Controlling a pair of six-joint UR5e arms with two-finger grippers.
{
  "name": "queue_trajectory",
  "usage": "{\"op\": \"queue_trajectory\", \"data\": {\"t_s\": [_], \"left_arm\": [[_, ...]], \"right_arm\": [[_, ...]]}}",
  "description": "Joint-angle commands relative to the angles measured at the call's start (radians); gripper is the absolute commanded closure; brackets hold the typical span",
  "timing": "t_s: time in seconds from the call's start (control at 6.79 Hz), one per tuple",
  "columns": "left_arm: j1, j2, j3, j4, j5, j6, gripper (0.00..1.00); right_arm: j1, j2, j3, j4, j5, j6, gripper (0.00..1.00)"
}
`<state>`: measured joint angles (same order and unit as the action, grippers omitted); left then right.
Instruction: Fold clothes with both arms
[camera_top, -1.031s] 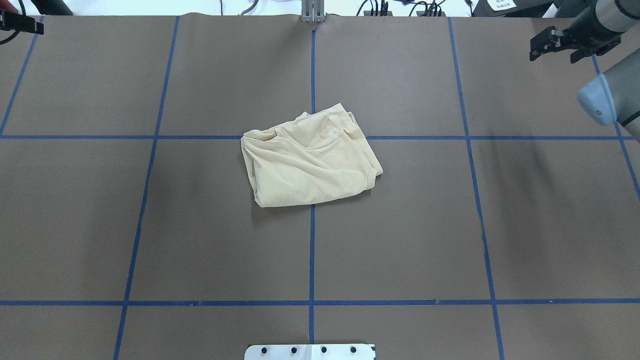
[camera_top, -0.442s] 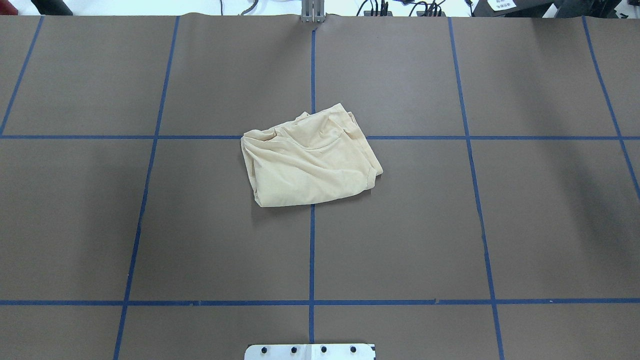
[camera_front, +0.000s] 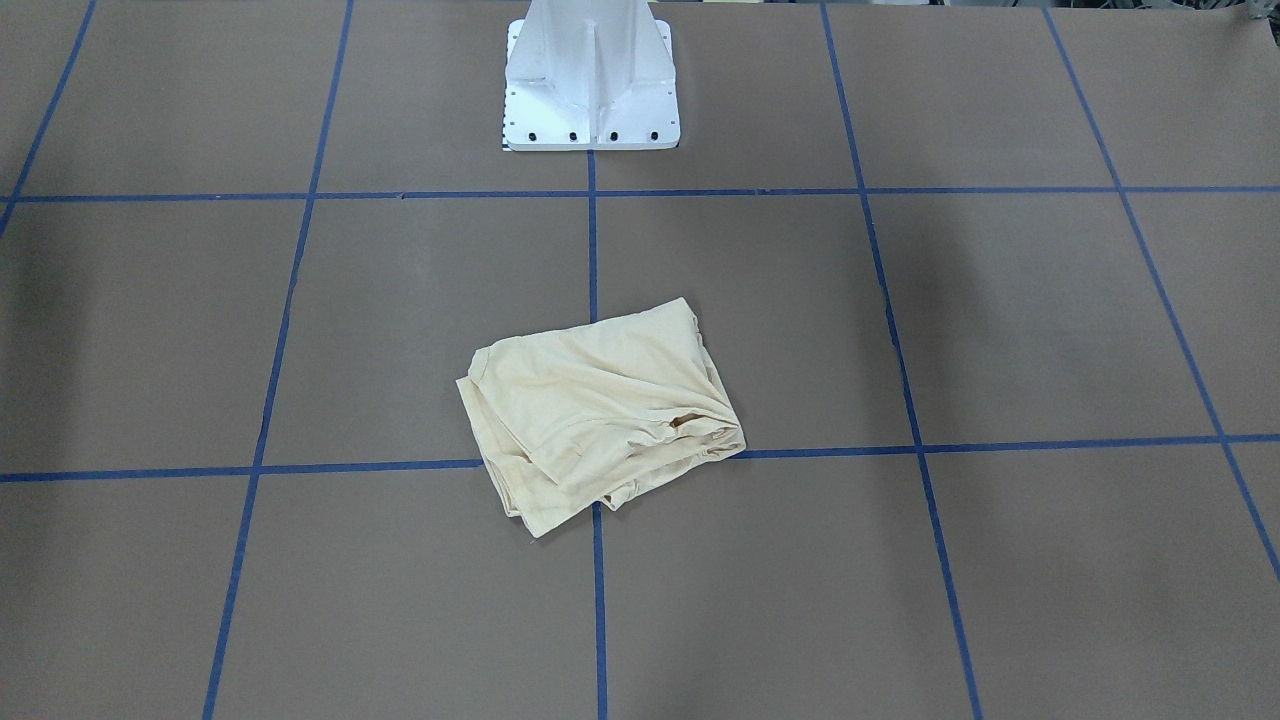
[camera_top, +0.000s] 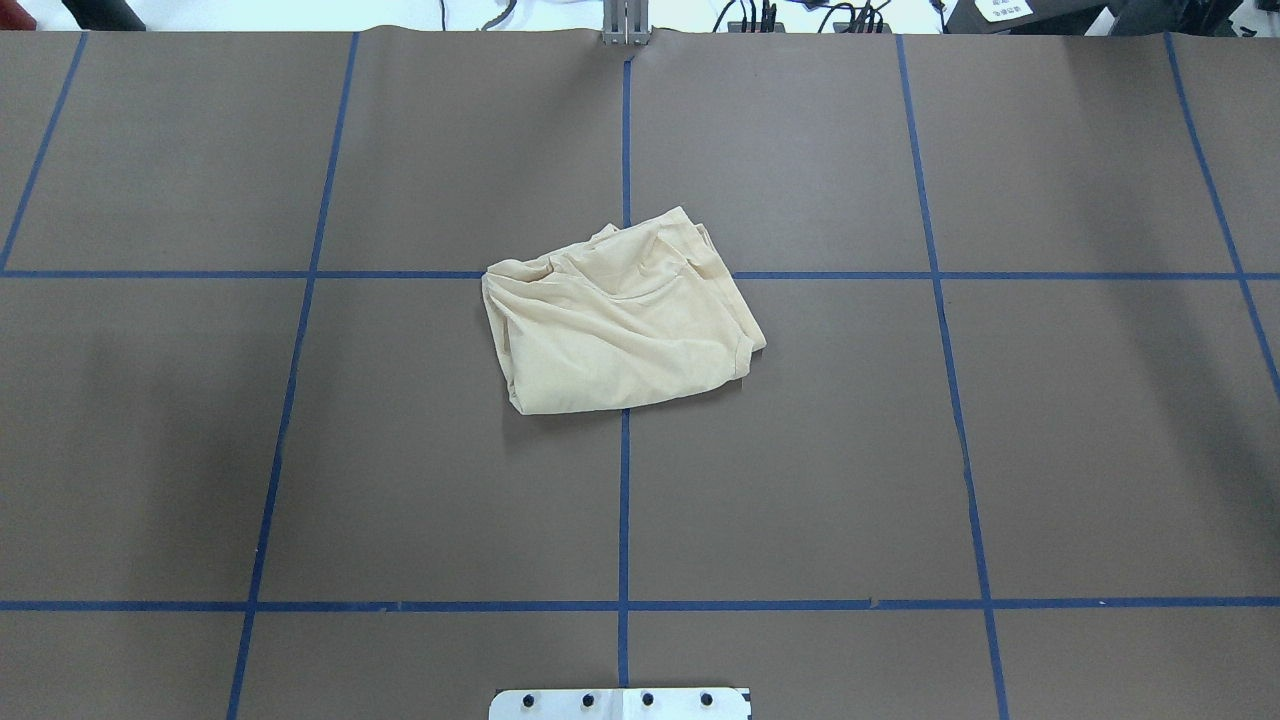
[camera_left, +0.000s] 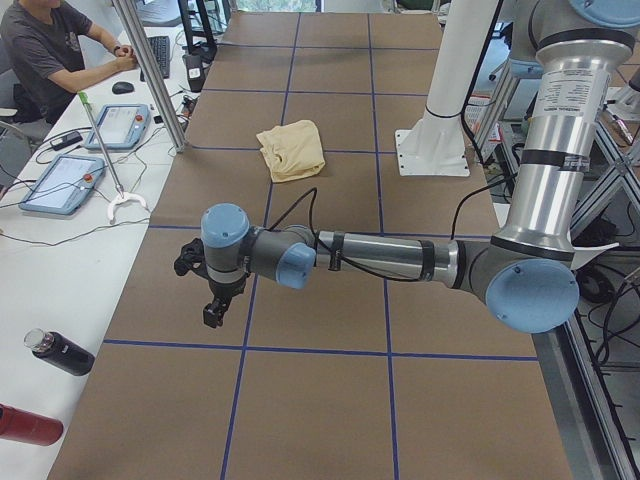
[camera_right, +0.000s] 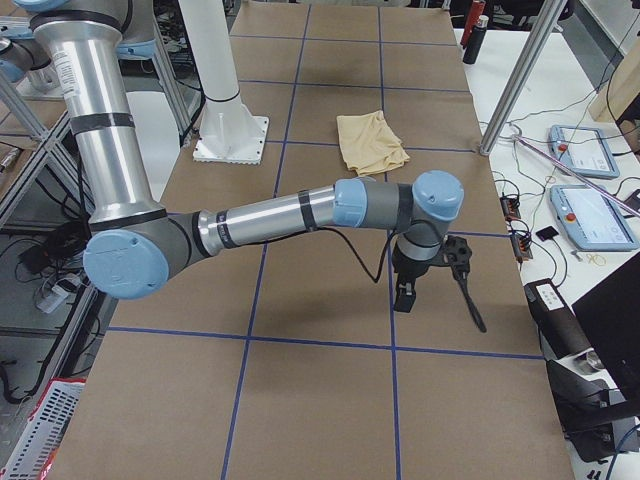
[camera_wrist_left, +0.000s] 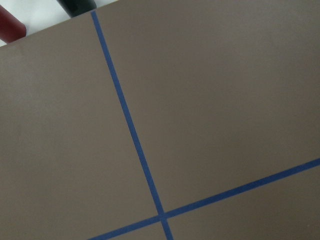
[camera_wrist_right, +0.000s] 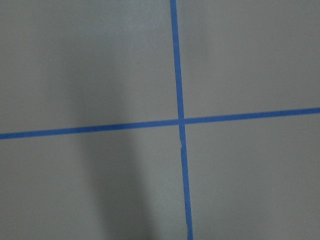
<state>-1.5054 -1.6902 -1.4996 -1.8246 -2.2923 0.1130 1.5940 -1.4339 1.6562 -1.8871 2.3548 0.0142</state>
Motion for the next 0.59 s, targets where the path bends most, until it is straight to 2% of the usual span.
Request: {"op": "queue_trajectory", "data": {"t_s": [0.0, 0.15, 0.44], "left_arm": [[-0.004, 0.087, -0.063, 0.033, -0.001, 0.03, 0.0], [-0.004, 0.078, -0.092, 0.153, 0.001, 0.03, 0.0], [-0.002, 0.09, -0.111, 0.191, -0.002, 0.031, 0.0]], "right_arm": [[0.004, -0.089, 0.025, 0.019, 0.015, -0.014, 0.0], [0.004, -0.117, 0.036, 0.048, -0.03, -0.014, 0.0], [0.003, -0.14, 0.022, 0.109, -0.032, 0.0, 0.0]]}}
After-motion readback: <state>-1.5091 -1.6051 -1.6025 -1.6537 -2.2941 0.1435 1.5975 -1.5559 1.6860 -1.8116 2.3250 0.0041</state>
